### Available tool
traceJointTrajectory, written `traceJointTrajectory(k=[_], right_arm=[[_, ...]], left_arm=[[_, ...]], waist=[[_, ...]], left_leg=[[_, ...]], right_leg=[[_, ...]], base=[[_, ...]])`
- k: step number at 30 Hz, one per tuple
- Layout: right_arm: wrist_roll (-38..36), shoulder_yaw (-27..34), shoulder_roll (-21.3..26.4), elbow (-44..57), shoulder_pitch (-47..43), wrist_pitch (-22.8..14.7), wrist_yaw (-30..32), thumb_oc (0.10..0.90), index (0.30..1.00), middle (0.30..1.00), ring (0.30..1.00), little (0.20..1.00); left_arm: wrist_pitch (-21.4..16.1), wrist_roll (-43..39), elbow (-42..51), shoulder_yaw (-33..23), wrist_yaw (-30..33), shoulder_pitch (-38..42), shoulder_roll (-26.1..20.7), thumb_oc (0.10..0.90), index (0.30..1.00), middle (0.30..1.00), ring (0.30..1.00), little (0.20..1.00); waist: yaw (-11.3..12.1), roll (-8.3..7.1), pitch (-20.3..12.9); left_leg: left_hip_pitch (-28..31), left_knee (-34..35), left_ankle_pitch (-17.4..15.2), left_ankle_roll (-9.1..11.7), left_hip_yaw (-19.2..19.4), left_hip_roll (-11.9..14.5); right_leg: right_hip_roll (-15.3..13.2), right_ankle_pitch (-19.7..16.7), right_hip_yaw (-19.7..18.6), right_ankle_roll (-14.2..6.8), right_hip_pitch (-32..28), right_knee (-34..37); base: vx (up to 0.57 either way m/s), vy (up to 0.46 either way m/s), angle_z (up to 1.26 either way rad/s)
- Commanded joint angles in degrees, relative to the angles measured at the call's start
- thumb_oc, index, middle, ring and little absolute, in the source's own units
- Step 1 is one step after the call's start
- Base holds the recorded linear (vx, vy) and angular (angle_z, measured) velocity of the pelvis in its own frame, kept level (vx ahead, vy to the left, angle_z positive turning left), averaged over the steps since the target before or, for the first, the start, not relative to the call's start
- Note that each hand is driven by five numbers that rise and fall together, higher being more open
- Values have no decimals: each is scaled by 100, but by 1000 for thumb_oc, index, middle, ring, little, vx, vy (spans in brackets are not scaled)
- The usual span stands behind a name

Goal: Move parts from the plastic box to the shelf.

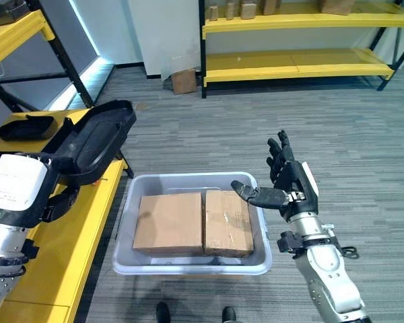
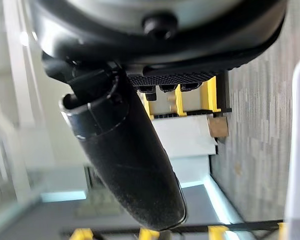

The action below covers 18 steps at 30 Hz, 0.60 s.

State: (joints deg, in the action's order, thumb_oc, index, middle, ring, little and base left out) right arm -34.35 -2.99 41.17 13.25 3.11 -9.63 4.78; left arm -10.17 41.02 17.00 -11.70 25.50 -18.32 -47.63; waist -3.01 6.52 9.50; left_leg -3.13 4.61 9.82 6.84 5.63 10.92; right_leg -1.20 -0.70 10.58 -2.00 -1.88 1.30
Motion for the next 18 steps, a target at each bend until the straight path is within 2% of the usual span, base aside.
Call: traceJointTrajectory(k=[1,3,5,7,9,10,12,13,14,15,16,17,18], right_arm=[[189,-48,194,565,-1143,-754,76,900,1000,1000,1000,1000],[247,-90,218,511,-1260,-769,161,900,1000,1000,1000,1000],[366,-129,204,499,-1264,-748,180,900,1000,1000,1000,1000],[332,-178,180,488,-1174,-715,100,900,1000,1000,1000,1000],[267,-105,83,510,-984,-694,41,900,1000,1000,1000,1000],[252,-34,-16,528,-825,-682,15,900,1000,1000,1000,1000],[73,55,-262,471,-596,-644,-6,900,1000,1000,1000,1000],[37,130,-366,471,-477,-626,-14,900,1000,1000,1000,1000],[44,192,-448,482,-376,-622,0,900,1000,1000,1000,1000],[8,255,-539,469,-289,-602,-15,900,1000,1000,1000,1000],[-13,321,-598,473,-186,-594,-43,900,1000,1000,1000,1000],[-76,403,-674,501,-42,-566,-84,900,1000,1000,1000,1000],[-78,410,-674,508,-29,-563,-86,900,1000,1000,1000,1000]], left_arm=[[3,-383,457,-864,496,855,-41,400,300,300,300,300],[6,-427,405,-743,479,1016,-28,400,300,300,300,300],[-37,-429,399,-649,452,1104,-24,400,300,300,300,300],[-107,-406,499,-617,424,1173,-3,400,300,300,300,300],[-128,-426,549,-574,370,1260,57,400,300,300,300,300],[-145,-401,583,-581,341,1294,87,400,300,300,300,300],[-138,-409,583,-581,360,1340,198,400,300,300,300,300],[-139,-426,569,-569,340,1321,232,400,300,300,300,300],[-134,-436,546,-549,338,1298,303,400,300,300,300,300],[-116,-417,488,-571,353,1253,387,400,300,300,300,300],[-120,-396,470,-595,353,1197,428,400,300,300,300,300],[-126,-381,463,-575,351,1179,472,400,300,300,300,300],[-126,-381,465,-568,350,1178,473,400,300,300,300,300]], waist=[[65,-280,163],[113,-298,234],[114,-354,241],[64,-449,185],[-35,-495,145],[-79,-503,110],[-145,-490,42],[-169,-471,22],[-204,-442,-5],[-239,-411,-59],[-249,-378,-121],[-238,-349,-188],[-233,-350,-190]], left_leg=[[193,39,832,452,-150,798],[-73,39,1069,423,1,712],[-8,-27,897,315,153,570],[212,-534,258,215,189,459],[368,-1260,-335,145,364,464],[502,-1613,-558,119,448,446],[754,-1937,-783,92,543,406],[823,-1955,-889,91,428,337],[903,-1670,-1010,66,368,264],[1030,-1369,-1280,27,419,173],[1109,-1085,-1390,-33,453,117],[1226,-729,-1370,-57,536,87],[1245,-701,-1354,-60,540,80]], right_leg=[[-124,654,388,168,92,-384],[-260,656,656,185,161,-401],[-394,599,794,157,264,-415],[-534,573,801,124,292,-408],[-630,553,1033,157,297,-380],[-660,528,1183,173,316,-360],[-718,487,1443,192,356,-382],[-753,472,1525,152,350,-437],[-813,430,1605,74,361,-500],[-866,403,1664,20,366,-537],[-902,355,1636,-26,323,-546],[-970,294,1688,-99,283,-557],[-974,291,1687,-103,278,-555]], base=[[-187,-78,47],[-175,-44,82],[-170,-45,75],[-115,-72,87],[-119,-23,117],[-110,21,123],[-84,96,74],[-41,197,60],[-18,225,81],[22,232,85],[22,268,83],[29,195,80],[-14,301,73]])
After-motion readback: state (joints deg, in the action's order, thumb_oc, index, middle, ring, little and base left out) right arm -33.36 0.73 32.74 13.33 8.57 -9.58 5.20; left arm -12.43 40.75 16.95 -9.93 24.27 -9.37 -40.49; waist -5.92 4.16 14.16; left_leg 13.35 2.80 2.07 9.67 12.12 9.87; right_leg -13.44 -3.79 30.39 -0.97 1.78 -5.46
